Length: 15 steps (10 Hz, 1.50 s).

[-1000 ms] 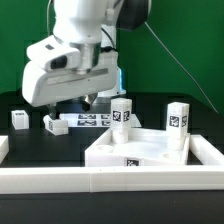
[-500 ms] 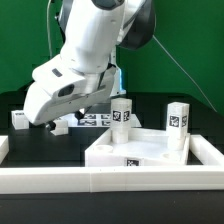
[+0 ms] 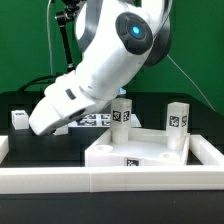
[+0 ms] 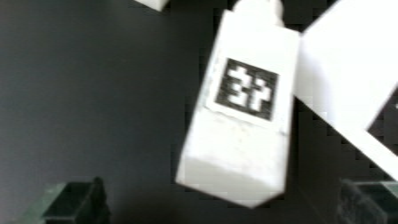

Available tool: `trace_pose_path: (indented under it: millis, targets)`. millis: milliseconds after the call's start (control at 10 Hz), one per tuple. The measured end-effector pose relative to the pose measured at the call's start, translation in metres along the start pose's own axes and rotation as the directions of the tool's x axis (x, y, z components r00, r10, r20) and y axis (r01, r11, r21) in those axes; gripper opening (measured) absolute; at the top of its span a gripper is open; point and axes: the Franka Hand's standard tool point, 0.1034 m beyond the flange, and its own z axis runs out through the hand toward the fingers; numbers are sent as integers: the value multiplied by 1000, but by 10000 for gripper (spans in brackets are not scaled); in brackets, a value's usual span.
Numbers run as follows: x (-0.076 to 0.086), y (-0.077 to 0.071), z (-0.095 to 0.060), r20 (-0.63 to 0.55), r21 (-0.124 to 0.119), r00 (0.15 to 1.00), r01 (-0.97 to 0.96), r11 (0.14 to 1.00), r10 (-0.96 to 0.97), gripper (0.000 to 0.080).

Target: Assemble square table

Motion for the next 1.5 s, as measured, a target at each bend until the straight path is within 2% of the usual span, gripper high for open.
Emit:
trace_pose_path:
  millis: [500, 900, 1200, 1500]
  targets:
    - [-7, 4, 17, -7, -2, 1000, -18, 1000, 18, 648]
    - [-7, 4, 17, -6, -2, 1000, -18, 1000, 18, 648]
    - [-10, 2, 27, -19, -2, 971, -239, 971, 239, 648]
    - [-11, 5, 27, -23, 0, 970, -241, 970, 241, 648]
